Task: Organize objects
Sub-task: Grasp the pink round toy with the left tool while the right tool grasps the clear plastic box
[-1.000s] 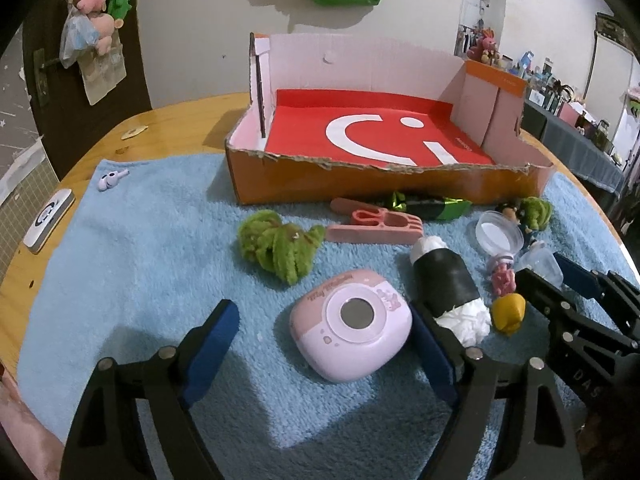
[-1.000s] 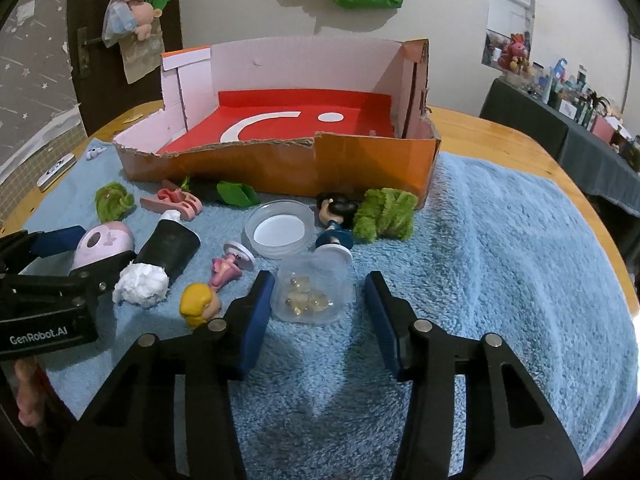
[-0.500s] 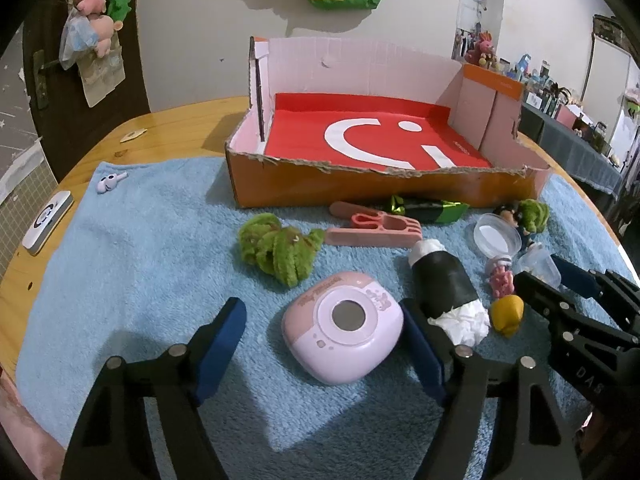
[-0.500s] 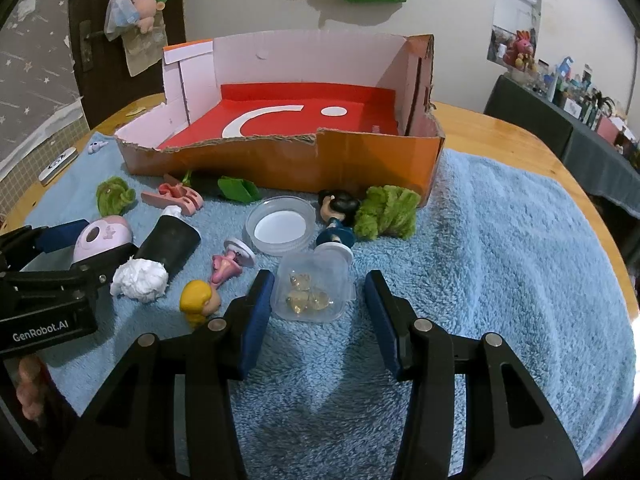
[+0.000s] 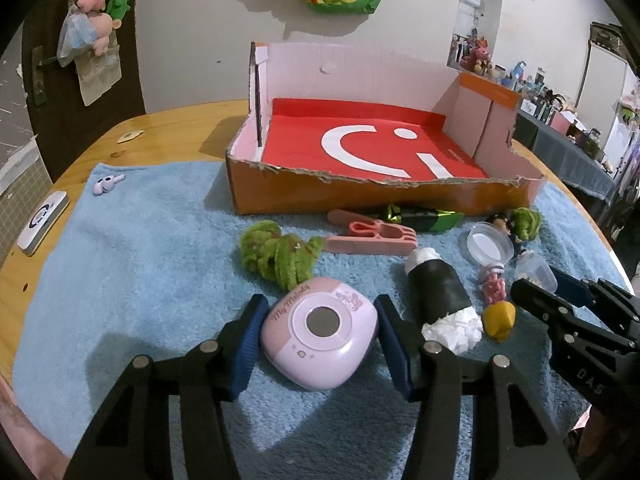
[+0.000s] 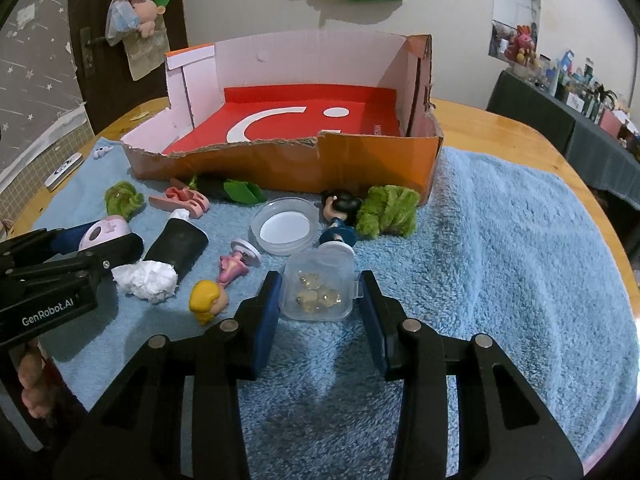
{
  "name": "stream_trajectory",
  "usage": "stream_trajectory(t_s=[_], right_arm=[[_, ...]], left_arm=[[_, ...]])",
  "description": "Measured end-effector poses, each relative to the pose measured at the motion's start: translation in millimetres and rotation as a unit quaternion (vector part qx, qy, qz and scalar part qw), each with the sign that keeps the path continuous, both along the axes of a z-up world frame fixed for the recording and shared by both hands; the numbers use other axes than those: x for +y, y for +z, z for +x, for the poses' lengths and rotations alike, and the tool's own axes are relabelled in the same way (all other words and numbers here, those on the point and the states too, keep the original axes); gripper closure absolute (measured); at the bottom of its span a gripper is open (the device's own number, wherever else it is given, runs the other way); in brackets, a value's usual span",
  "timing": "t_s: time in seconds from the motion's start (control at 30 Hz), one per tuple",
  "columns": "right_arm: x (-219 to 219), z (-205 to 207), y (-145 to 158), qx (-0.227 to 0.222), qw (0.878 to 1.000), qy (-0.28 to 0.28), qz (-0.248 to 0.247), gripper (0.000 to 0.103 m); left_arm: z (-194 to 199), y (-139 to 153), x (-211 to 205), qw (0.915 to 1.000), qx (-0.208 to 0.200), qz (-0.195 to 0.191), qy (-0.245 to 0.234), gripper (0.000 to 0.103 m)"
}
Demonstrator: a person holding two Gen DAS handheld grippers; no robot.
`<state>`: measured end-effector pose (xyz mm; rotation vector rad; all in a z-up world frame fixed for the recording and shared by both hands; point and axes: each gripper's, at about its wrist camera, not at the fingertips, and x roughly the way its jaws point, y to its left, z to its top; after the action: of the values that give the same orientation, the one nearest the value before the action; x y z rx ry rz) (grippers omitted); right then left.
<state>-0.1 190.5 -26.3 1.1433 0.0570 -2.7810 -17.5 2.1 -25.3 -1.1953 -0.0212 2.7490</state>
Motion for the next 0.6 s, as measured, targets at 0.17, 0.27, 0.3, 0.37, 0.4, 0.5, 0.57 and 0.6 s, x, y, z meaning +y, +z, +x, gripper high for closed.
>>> stream_trajectory(t_s=[0.17, 0.27, 0.3, 0.37, 0.4, 0.5, 0.57, 0.6], right_arm=[[-0.9, 2.8, 5.7, 0.008, 1.0, 0.002, -0.005, 0.066], [-0.2, 4.6, 9.5, 0.013, 1.0, 0.002, -0.01, 0.066], [-0.1, 4.9, 10.9, 0.013, 1.0, 0.002, -0.011, 0.066], [-0.2, 5.2, 12.5, 0.015, 1.0, 0.003, -0.015, 0.066], [-0.2, 5.3, 13.5, 0.015, 1.0, 0.004, -0.018, 0.066], [-0.1, 6.2, 17.8, 0.019, 1.0, 0.005, -0.023, 0.066], [-0.9, 5.7, 21.1, 0.023, 0.999, 0.007, -0.025, 0.066], [-1.5, 5.3, 22.8, 0.025, 0.999, 0.008, -0.024, 0.066]], left_arm=[[3.0, 1.8, 4.1, 0.9999, 0.003, -0.001, -0.01, 0.046], [4.9, 4.3, 5.1, 0.9999, 0.009, -0.001, -0.013, 0.046], [5.5, 5.4, 5.2, 0.9998, 0.011, -0.001, -0.014, 0.046], [6.7, 7.7, 5.2, 0.9998, 0.014, -0.001, -0.015, 0.047], [7.2, 8.9, 5.1, 0.9997, 0.016, 0.0, -0.016, 0.046], [8.0, 13.5, 4.3, 0.9996, 0.02, 0.003, -0.019, 0.047], [8.2, 17.4, 3.9, 0.9995, 0.024, 0.006, -0.021, 0.047], [8.0, 19.3, 3.8, 0.9994, 0.026, 0.008, -0.021, 0.047]])
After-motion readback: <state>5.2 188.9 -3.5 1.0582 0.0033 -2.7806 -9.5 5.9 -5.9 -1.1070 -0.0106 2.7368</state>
